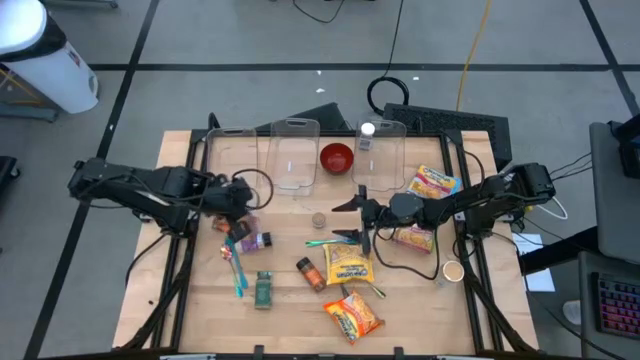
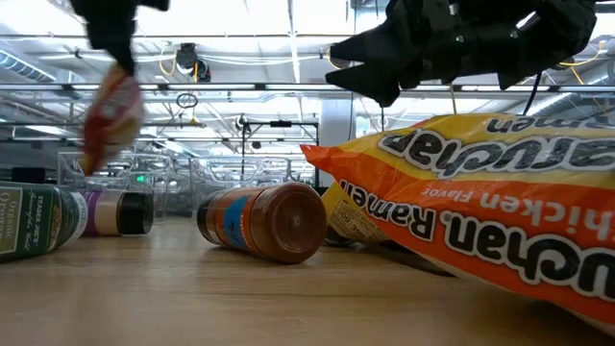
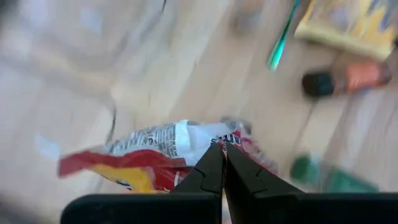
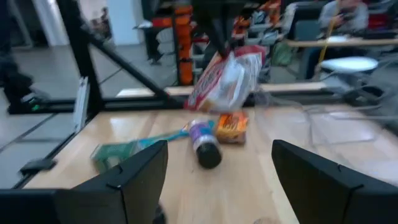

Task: Pick & Place Food Item
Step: Put the red noodle pack into the middle transparent bin

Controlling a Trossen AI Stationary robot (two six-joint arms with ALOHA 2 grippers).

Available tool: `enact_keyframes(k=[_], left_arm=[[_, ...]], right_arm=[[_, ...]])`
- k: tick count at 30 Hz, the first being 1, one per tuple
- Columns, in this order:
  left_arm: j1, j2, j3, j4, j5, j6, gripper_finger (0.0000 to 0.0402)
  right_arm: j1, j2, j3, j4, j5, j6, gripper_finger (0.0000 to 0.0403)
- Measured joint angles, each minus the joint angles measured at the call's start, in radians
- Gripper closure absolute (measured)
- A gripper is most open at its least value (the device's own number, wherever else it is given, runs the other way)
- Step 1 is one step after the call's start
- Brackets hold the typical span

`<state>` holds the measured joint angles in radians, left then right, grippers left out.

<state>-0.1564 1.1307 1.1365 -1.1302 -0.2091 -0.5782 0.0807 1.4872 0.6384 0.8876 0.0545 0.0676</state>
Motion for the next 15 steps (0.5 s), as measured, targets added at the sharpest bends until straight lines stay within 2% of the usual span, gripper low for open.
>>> enact_keyframes(k=[8, 15], left_arm=[[0.083, 0.168, 0.001, 0.321, -0.089, 0.228, 0.0398], [0.155, 0.331, 0.001, 0.672, -0.091, 0.371, 0.0398]], right_arm=[[0.013, 0.0, 0.0, 0.055, 0.133, 0.0, 0.0124], [0.062, 0.0, 0.0, 0.062, 0.35, -0.033, 0.0124]])
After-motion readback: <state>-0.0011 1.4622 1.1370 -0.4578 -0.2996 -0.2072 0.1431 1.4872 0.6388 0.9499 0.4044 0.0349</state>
